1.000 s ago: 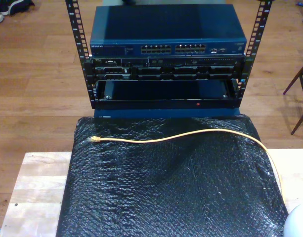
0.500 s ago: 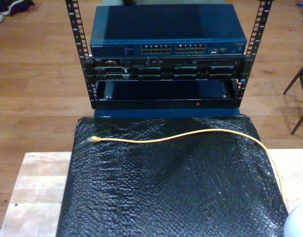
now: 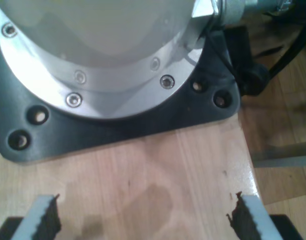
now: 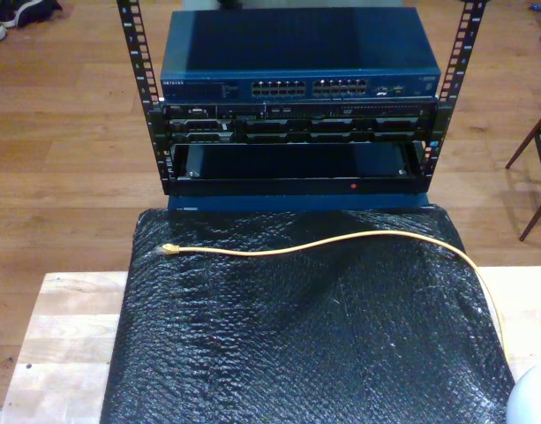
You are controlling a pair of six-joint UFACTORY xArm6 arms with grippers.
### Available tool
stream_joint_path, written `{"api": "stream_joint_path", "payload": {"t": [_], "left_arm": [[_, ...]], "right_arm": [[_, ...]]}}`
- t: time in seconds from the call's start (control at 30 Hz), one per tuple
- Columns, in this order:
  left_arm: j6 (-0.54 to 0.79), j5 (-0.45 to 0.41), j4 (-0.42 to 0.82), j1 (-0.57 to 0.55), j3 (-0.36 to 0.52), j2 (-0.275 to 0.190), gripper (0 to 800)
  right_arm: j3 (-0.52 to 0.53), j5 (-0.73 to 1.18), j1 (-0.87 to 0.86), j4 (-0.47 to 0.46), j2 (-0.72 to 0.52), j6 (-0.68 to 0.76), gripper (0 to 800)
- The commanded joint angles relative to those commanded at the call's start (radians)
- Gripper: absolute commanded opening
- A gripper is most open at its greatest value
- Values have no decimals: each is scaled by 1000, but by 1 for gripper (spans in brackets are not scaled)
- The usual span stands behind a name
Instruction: Grab the cable and plug it in
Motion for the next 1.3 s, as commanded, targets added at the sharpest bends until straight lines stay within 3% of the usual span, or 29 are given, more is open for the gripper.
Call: {"api": "stream_joint_path", "payload": {"t": [1.03, 1.3], "left_arm": [[-3, 6, 3, -2, -8, 2, 800], [-3, 118, 5, -2, -66, -8, 800]], "right_arm": [[-9, 12, 2, -5, -26, -2, 799], [-64, 114, -2, -6, -117, 6, 800]]}}
